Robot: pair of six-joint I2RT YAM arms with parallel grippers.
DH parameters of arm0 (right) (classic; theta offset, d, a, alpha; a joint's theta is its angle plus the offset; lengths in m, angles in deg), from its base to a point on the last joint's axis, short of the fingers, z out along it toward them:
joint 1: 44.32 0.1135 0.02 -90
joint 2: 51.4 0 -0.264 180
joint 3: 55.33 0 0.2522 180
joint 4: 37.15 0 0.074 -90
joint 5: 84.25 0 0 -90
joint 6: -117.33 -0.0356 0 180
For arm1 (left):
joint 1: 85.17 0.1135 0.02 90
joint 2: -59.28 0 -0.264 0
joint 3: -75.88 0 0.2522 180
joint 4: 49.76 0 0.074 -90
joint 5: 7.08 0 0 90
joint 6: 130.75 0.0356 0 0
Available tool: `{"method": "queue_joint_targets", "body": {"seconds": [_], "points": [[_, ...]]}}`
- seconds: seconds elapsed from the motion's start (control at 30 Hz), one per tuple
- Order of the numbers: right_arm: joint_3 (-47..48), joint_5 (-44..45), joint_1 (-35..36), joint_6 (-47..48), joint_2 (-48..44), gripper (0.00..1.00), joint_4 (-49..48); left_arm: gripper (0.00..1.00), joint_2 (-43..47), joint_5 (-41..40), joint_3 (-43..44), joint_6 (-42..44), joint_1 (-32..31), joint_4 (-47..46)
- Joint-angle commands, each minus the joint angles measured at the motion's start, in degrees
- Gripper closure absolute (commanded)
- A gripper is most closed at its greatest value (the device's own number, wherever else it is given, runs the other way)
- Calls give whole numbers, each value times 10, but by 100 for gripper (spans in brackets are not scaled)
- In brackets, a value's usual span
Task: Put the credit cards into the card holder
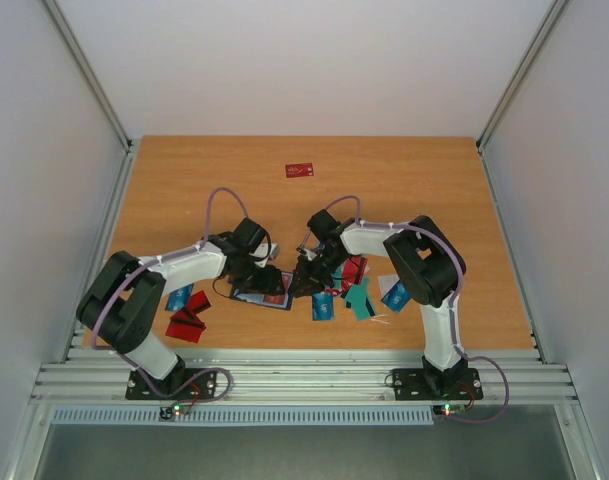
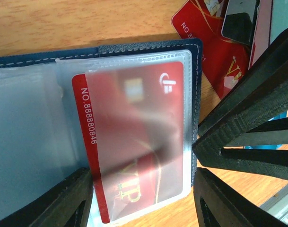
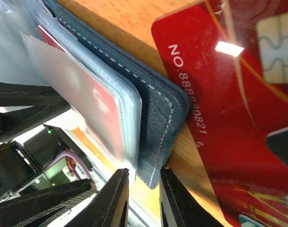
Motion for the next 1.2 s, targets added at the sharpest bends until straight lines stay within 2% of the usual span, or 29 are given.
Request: {"method": "queue_joint_targets", "body": {"seconds": [0.0,0.23,0.37,0.5,0.67,0.87,1.17], "points": [[-12,27,-2,-6,14,80,-5,41,8,37,8,-15,-10,-14],[-12,29,-3,15,-14,80,19,32,76,-52,71,-4,-5,143],[-9,30,-2,23,-25,80,33,26,104,-146,104,11,7,230],[-9,32,-4,30,-39,80,43,23,111,-214,99,18,28,264],[-14,33,-4,36,-59,80,53,28,74,-243,96,26,58,264],[-28,31,-11,32,-81,78,49,33,25,-260,101,31,61,247],[-43,19,-14,15,-92,73,27,53,3,-269,76,35,61,222]]}}
